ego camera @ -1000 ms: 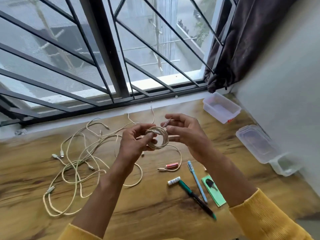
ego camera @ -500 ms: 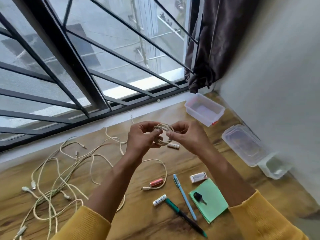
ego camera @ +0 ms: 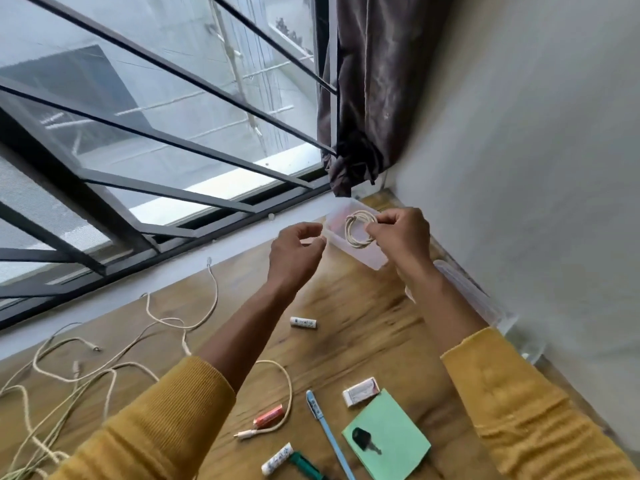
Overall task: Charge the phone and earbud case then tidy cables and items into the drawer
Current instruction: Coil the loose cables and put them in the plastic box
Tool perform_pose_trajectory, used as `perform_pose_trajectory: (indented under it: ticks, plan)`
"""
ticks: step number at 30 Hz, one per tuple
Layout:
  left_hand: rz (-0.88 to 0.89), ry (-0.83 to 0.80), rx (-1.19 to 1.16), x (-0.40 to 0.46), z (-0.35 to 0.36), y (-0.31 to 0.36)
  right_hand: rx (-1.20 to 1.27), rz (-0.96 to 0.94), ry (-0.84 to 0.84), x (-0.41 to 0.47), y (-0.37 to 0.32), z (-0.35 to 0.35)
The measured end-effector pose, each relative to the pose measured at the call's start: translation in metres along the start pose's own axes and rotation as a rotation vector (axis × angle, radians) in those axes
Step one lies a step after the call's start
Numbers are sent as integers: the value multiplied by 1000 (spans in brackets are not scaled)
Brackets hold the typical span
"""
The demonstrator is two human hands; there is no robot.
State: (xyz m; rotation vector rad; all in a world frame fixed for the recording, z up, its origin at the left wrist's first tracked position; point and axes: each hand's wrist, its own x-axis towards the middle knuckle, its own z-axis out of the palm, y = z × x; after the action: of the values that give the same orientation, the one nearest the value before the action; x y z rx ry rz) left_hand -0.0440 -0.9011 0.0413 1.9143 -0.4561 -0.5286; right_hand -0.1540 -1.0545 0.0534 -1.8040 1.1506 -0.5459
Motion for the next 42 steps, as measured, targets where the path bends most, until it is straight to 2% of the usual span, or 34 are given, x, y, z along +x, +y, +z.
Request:
perform_pose_trajectory:
  ticks: [10,17,21,23,28,31,37,42]
  plan:
    - [43,115,259,46,39,-5,-285,-42,-12,41,10,32]
    - [69,149,334,53,46,-10,-510,-195,33,42,20,50]
    - [64,145,330,55,44,-12,-475,-332,256,34,26,39]
    - [51,146,314,54,43,-11,-448,-301,341,30,29,27]
    - [4,143,247,46,43,-4,-451,-83,205,28,33,4]
    - [-22,145,213,42,42,-1,-391,-36,143,23,31,1]
    - [-54,172,138,21,17,-1,-329,-93,163,9,22,6]
    - [-82,183,92,-24,-28,-18,-258,-232,112,-26,5,14]
